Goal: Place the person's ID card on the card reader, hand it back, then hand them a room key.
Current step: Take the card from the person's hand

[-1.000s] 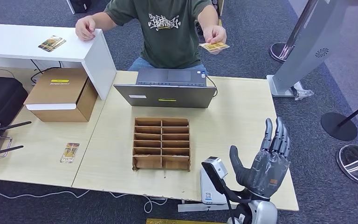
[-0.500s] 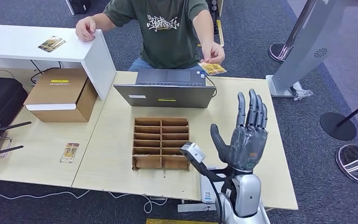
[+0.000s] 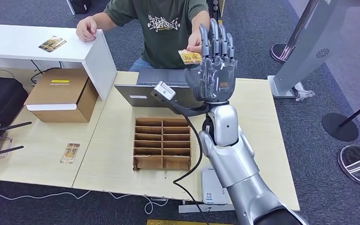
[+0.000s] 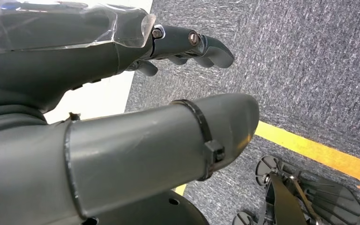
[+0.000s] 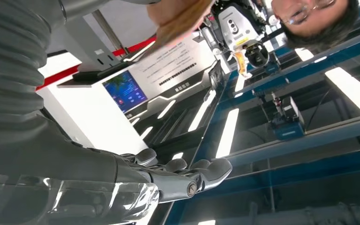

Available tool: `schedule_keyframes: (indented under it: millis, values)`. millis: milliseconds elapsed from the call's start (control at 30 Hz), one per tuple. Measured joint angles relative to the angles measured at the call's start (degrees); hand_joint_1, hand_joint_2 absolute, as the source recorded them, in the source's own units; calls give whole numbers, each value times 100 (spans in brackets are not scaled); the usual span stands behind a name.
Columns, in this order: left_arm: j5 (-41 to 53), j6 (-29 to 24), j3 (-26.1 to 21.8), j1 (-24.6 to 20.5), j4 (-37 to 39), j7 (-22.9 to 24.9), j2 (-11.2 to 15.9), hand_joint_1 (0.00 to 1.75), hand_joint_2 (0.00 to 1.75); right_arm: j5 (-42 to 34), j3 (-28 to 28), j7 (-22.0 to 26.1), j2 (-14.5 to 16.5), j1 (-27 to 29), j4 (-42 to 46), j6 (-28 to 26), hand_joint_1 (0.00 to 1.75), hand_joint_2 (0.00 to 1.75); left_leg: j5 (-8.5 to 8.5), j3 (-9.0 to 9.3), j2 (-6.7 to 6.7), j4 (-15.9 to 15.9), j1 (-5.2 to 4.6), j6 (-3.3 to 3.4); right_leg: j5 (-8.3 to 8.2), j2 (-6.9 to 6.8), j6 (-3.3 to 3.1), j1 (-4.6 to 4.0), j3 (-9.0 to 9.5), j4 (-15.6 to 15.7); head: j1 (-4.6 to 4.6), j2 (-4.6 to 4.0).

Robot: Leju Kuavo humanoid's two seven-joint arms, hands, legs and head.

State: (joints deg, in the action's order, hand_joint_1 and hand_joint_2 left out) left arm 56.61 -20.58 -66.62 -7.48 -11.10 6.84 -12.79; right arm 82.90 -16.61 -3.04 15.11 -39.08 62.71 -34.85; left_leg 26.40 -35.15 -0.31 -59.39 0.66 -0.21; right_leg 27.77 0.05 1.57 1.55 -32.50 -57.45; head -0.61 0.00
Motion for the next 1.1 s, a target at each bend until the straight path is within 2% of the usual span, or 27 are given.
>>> schedule_keyframes:
  millis: [233, 767, 800, 900, 933, 1100]
  values:
    - [16, -3, 40, -5, 0, 11, 17, 0, 0, -20, -109, -49, 3, -355, -588, -115, 0, 175, 0, 0, 0, 0, 0, 0, 0, 0, 0, 0, -2, 0, 0, 0]
    - [31, -8, 81, -3, 0, 5, 38, 0, 0, 44, -141, -90, -5, -386, -906, -217, 2, 175, 0, 0, 0, 0, 0, 0, 0, 1, 0, 0, -3, 0, 0, 0]
    - [31, -10, 81, -3, 0, 4, 38, 0, 0, 49, -149, -95, -5, -387, -916, -226, 36, 175, 0, 0, 1, 0, 0, 0, 0, 1, 0, 0, -3, 0, 0, 0]
    - [31, -16, 81, -4, 0, 3, 38, 0, 0, 54, -168, -98, -5, -389, -943, -240, 165, 175, 0, 0, 1, 0, 0, 0, 0, 1, 0, 0, -3, 0, 0, 0]
    - [31, -19, 82, -4, 0, 3, 38, 0, 0, 58, -173, -102, -5, -390, -954, -244, 175, 175, 0, 0, 1, 0, 0, 0, 0, 1, 0, 0, -3, 0, 0, 0]
    - [31, -32, 84, -4, 0, 3, 38, 0, 0, 107, -208, -156, -5, -396, -1027, -294, 175, 175, 0, 0, 1, 0, 0, 0, 0, 1, 0, 0, -3, 0, 0, 0]
